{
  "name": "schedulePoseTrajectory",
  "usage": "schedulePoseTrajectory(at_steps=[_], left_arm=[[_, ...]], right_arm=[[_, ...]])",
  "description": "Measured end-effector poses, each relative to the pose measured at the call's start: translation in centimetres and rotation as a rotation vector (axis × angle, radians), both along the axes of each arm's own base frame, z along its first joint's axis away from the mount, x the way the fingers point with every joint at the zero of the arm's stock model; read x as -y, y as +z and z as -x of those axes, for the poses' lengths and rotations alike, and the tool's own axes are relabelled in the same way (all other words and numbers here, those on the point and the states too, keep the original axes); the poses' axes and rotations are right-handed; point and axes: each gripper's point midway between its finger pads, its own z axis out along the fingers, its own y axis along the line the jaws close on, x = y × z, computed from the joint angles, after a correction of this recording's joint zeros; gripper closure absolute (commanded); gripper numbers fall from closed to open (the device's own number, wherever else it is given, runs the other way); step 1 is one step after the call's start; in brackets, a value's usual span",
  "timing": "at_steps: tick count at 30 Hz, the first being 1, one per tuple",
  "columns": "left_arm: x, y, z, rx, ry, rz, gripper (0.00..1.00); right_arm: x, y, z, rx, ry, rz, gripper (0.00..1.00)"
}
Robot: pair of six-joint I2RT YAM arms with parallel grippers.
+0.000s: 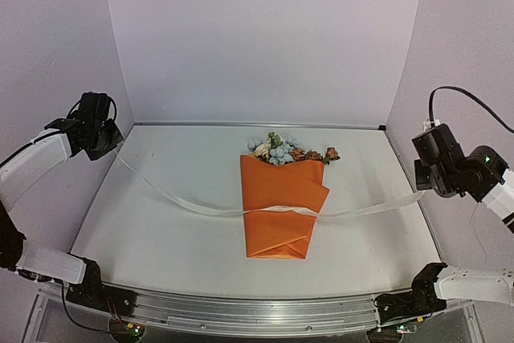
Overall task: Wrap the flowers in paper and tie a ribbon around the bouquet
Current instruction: Straighten the ribbon at the center of the board.
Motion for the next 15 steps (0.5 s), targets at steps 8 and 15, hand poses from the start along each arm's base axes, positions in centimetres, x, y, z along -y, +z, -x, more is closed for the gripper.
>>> schedulePoseTrajectory(at_steps=[8, 15], left_arm=[[-2.0, -2.4, 3.0, -0.029, 0.105, -0.026, 1.0], [-4.4, -7.8, 6.0, -0.143, 0.232, -0.043, 1.0]], right_arm=[[4.6, -2.8, 1.6, -0.093, -0.222, 0.0, 1.0], [6.2, -7.1, 1.9, -0.224, -0.362, -0.042, 1.0]])
